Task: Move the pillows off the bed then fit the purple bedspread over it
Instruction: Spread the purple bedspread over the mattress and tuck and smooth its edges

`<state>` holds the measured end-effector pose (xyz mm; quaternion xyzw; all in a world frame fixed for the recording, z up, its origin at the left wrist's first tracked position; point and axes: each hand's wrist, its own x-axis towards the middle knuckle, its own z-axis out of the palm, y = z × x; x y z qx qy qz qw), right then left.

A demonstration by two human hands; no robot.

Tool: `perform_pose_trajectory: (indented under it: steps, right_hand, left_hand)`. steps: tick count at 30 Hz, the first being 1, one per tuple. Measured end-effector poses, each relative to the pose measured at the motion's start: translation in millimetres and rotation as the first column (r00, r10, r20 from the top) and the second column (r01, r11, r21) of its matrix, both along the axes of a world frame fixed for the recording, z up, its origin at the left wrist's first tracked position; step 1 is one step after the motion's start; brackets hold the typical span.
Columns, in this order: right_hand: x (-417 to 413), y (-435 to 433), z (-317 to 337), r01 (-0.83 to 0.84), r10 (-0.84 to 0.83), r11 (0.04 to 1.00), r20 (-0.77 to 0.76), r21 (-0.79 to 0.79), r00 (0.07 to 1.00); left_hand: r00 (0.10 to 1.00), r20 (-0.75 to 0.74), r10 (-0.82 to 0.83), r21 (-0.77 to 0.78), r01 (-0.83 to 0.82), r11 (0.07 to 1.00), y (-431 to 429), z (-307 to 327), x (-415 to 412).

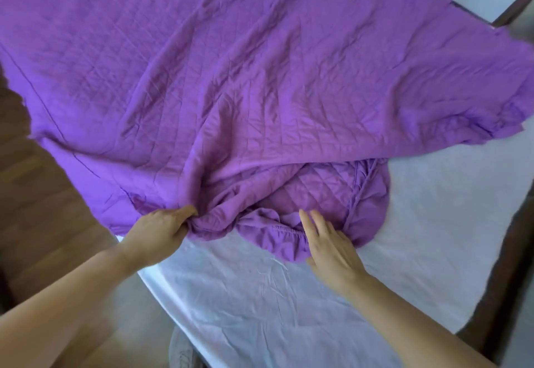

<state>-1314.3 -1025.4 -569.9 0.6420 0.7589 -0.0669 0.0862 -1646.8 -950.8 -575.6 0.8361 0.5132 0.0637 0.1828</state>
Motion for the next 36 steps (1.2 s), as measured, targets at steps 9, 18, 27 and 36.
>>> perform_pose_trajectory:
  steps: [9, 18, 27, 36]
  right_hand:
    - [-20.2, -20.4, 1.8, -0.135, 0.132, 0.988, -0.033, -0.078, 0.991]
    - [-27.7, -97.7, 6.7, -0.105, 0.078, 0.953, -0.106, -0.284, 0.991]
    - [-18.6, -98.6, 20.8, -0.227, 0.188, 0.936, -0.162, -0.27, 0.969]
    - [-5.0, -117.7, 6.2, -0.052, -0.126, 0.878, -0.334, -0.476, 0.934]
  left_hand:
    - [0.969, -0.227, 0.096, 0.247, -0.038, 0.968, -16.5, 21.6, 17.7]
    - [0.908, -0.39, -0.15, 0.198, 0.242, 0.95, -47.7, 8.5, 60.2]
    - [0.937, -0.347, -0.046, 0.151, 0.104, 0.983, -92.6, 13.8, 49.9]
    - [0.858, -0.481, -0.179, -0.403, -0.035, 0.914, -132.5, -13.6, 107.2]
